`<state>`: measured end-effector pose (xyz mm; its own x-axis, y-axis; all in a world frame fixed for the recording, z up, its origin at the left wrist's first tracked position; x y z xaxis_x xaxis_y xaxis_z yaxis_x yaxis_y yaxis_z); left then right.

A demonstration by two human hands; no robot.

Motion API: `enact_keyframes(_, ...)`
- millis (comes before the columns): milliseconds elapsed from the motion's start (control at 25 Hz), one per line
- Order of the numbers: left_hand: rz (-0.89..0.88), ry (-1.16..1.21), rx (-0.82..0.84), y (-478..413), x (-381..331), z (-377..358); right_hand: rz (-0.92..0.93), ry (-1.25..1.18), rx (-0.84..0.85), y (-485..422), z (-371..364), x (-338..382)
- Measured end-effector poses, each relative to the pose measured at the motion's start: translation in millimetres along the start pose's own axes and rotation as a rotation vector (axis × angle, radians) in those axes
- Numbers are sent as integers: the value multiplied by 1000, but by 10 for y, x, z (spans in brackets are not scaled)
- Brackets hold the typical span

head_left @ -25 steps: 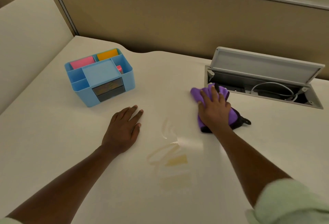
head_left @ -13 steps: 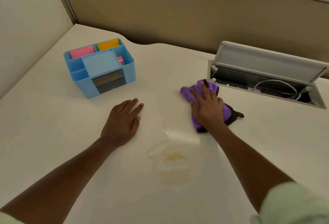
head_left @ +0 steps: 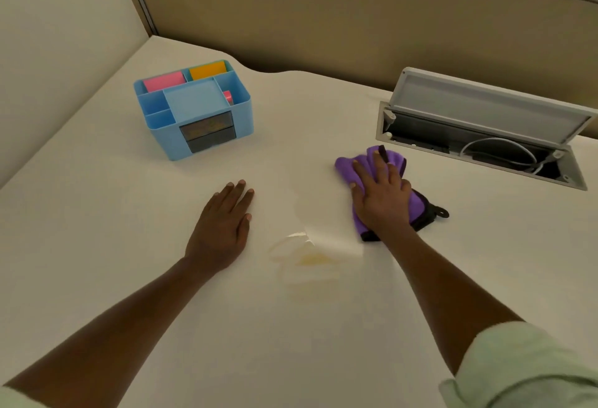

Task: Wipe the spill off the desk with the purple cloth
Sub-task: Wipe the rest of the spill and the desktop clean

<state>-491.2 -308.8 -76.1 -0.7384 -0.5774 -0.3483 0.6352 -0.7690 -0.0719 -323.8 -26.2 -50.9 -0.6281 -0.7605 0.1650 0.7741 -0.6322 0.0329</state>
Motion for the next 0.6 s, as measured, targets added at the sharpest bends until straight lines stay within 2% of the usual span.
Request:
enact_keyframes(80, 35, 20, 5, 76, -50, -28, -65, -40, -10, 52, -61, 302)
enact_keyframes(160, 48, 30, 26, 115, -78, -31, 63, -53, -12, 492, -203, 668)
enact_keyframes(240, 24, 25, 18, 246, -30, -12, 147, -17, -25, 1018, -296, 555)
enact_keyframes(320, 24, 27, -18, 436, 41, 14, 93, 9, -74, 1176, -169, 146)
enact_keyframes(400, 51, 35, -40, 556, 68, 39, -69, 3, -65, 959, -73, -191)
enact_keyframes(480, 60, 37, -59, 530, 46, 65, -207, -32, -85, 636, -47, -166)
enact_keyframes(560, 54, 33, -62, 518, 45, 78, -193, -54, -64, 598, -102, 225)
enact_keyframes(600, 49, 32, -59, 530, 48, 74, -106, -31, -65, 731, -168, 429)
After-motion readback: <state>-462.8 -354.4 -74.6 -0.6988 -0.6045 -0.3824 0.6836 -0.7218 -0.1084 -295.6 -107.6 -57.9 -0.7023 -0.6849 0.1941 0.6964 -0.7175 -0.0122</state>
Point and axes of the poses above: each hand's wrist, its own y-axis away from the middle knuckle, its own z-axis out of the back of the hand, x = y × z, the point moved 7 cm from there along -y, towards the middle knuckle, and after that the axes turned 5 degrees about z, right-handed, at the moved point
